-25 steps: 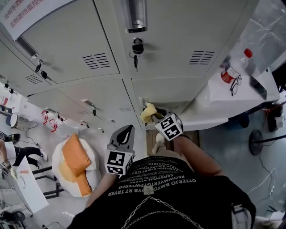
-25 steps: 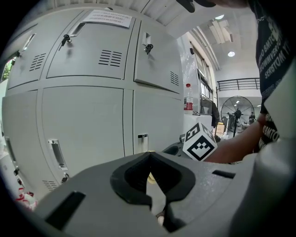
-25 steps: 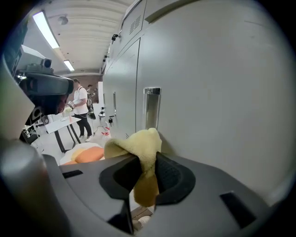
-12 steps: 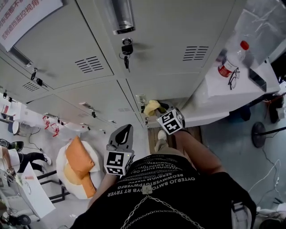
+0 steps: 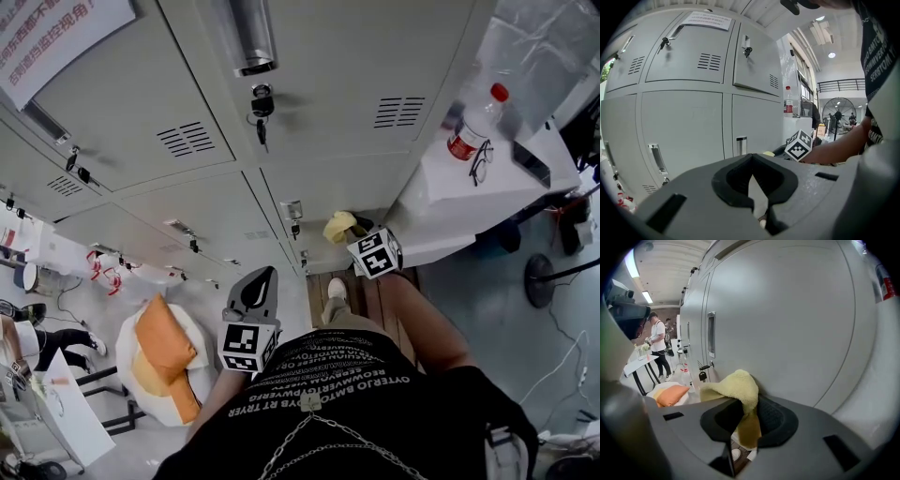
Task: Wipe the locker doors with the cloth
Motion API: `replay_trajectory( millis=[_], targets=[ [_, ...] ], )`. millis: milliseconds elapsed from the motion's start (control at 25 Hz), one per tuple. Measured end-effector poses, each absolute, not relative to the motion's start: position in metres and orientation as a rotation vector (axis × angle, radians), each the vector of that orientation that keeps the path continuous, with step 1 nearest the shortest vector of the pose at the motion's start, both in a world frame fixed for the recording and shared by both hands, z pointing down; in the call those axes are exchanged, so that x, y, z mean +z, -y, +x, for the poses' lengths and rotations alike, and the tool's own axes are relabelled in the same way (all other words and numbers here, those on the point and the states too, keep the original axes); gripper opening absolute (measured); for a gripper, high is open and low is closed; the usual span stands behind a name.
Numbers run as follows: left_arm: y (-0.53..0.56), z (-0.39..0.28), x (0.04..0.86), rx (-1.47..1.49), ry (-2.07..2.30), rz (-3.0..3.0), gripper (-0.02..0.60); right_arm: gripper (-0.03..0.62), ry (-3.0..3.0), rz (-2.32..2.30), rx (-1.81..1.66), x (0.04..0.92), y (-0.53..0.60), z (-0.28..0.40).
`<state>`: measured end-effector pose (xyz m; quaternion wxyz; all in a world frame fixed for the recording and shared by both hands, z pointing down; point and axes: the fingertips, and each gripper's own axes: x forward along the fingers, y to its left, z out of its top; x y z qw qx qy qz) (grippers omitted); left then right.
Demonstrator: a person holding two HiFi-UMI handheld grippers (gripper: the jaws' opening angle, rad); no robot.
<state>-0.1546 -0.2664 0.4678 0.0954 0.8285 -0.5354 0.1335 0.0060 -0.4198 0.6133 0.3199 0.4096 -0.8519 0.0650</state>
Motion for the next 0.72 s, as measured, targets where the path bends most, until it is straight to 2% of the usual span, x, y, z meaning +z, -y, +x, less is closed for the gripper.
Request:
replay_trajectory(
  millis=[440, 720],
  targets=[
    [0.252, -0.161, 0.456, 0.386, 1.629, 2.477, 0.006, 0.077, 2.051, 1.255, 0.235, 0.637, 0.421, 0.085],
    [0.245, -0.155, 0.446, 0.372, 1.627, 2.527, 0.006, 0.077, 2.194, 1.29, 0.103, 0.559, 0.364, 0.092]
  ],
)
